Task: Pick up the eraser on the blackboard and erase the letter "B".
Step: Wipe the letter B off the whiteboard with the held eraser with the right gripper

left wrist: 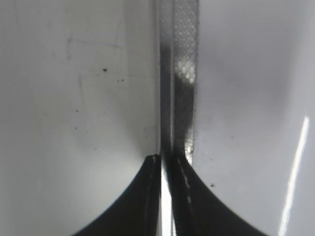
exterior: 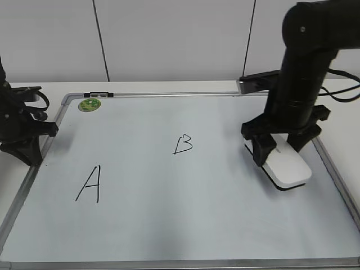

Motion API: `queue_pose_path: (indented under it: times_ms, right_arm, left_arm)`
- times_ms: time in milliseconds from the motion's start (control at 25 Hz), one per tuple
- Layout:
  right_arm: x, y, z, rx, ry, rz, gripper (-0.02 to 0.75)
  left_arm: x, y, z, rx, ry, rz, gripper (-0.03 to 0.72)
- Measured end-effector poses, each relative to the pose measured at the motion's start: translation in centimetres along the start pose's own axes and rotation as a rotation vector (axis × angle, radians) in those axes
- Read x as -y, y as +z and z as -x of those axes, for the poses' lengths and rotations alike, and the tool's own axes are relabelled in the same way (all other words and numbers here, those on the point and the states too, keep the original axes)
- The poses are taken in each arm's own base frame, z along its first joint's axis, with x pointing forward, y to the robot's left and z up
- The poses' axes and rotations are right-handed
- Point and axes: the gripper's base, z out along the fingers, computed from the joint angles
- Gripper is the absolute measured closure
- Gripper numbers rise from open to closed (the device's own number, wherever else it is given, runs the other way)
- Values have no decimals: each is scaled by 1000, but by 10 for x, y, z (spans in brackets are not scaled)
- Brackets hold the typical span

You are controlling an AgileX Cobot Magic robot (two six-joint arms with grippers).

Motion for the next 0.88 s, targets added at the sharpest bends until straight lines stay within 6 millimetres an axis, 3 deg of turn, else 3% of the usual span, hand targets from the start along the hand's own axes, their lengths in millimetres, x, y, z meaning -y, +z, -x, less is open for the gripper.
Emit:
queue_pose_path:
  times_ms: [200, 400, 880]
  right_arm:
    - [-17, 5, 43, 22, -54, -15, 213]
    - [-32, 13, 72, 60, -85, -14, 213]
    - [-36, 17, 94, 102, -91, -12, 214]
  left_arm:
    - [0, 0, 0, 0, -1, -1, 629]
    - [0, 0, 0, -3, -1, -2, 625]
    - [0, 0, 0, -1, -2, -3, 615]
